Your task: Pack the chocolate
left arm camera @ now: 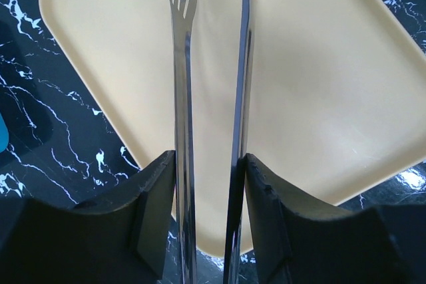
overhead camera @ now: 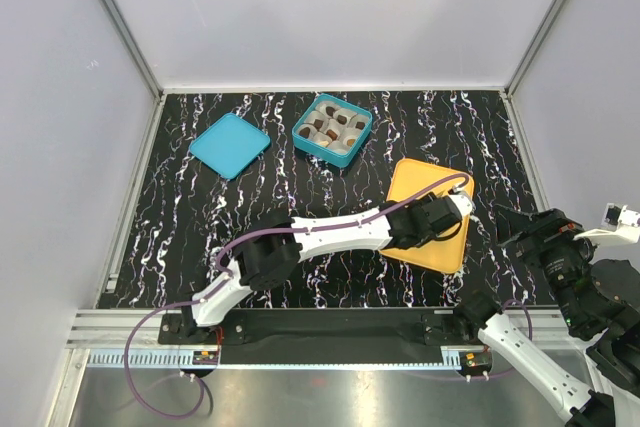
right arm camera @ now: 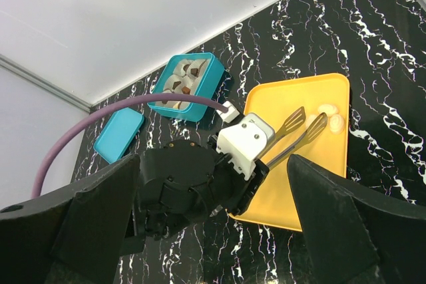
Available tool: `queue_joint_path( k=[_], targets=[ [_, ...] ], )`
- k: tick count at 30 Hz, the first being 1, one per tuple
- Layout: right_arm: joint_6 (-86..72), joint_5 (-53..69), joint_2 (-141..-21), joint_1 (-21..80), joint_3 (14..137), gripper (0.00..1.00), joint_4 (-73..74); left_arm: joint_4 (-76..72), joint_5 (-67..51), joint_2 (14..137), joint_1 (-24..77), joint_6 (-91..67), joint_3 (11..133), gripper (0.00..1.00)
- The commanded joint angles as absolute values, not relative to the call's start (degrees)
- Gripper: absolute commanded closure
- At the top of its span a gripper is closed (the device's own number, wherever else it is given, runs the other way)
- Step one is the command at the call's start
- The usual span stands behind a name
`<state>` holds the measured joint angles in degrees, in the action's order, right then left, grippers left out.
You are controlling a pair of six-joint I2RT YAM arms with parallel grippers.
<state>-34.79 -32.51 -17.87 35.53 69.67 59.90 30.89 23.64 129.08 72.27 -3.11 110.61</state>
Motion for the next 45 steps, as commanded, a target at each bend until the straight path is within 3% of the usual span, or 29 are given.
queue_joint_path(
  k=[1, 45],
  targets=[
    [-34.72, -34.28, -17.58, 35.86, 69.87, 0.00, 59.94, 27.95, 24.00, 129.11, 72.42, -2.90, 113.38, 0.53],
    [-35.51, -33.84, -16.70, 35.86, 71.28, 0.00, 60.64, 34.72, 30.67, 126.21, 71.63, -3.25, 109.60, 0.65]
  ],
)
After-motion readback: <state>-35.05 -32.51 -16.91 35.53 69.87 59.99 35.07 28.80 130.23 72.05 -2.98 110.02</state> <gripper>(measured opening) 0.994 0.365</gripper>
